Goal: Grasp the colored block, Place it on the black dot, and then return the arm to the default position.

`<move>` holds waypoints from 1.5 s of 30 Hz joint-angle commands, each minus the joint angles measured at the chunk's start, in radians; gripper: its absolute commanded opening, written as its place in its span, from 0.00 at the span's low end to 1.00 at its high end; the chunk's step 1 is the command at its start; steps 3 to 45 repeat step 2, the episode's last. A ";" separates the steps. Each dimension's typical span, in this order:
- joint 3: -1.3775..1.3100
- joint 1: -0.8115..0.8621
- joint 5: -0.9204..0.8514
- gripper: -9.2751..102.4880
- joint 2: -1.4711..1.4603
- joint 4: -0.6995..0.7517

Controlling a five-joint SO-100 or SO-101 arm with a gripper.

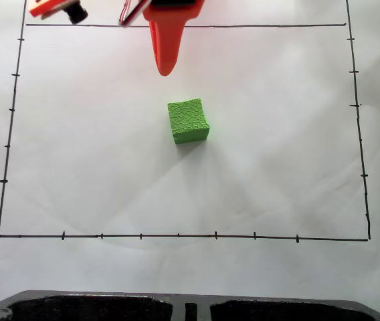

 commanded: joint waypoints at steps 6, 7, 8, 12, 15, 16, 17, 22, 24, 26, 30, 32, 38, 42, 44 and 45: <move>-0.003 0.009 0.006 0.08 0.012 -0.012; -0.003 0.009 0.006 0.08 0.012 -0.012; -0.003 0.009 0.006 0.08 0.012 -0.012; -0.003 0.009 0.006 0.08 0.012 -0.012; -0.003 0.009 0.006 0.08 0.012 -0.012; -0.003 0.009 0.006 0.08 0.012 -0.012; -0.003 0.009 0.006 0.08 0.012 -0.012; -0.003 0.009 0.006 0.08 0.012 -0.012; -0.003 0.009 0.006 0.08 0.012 -0.012; -0.003 0.009 0.006 0.08 0.012 -0.012; -0.003 0.009 0.006 0.08 0.012 -0.012; -0.003 0.009 0.006 0.08 0.012 -0.012; -0.003 0.009 0.006 0.08 0.012 -0.012; -0.003 0.009 0.006 0.08 0.012 -0.012; -0.003 0.009 0.006 0.08 0.012 -0.012; -0.003 0.009 0.006 0.08 0.012 -0.012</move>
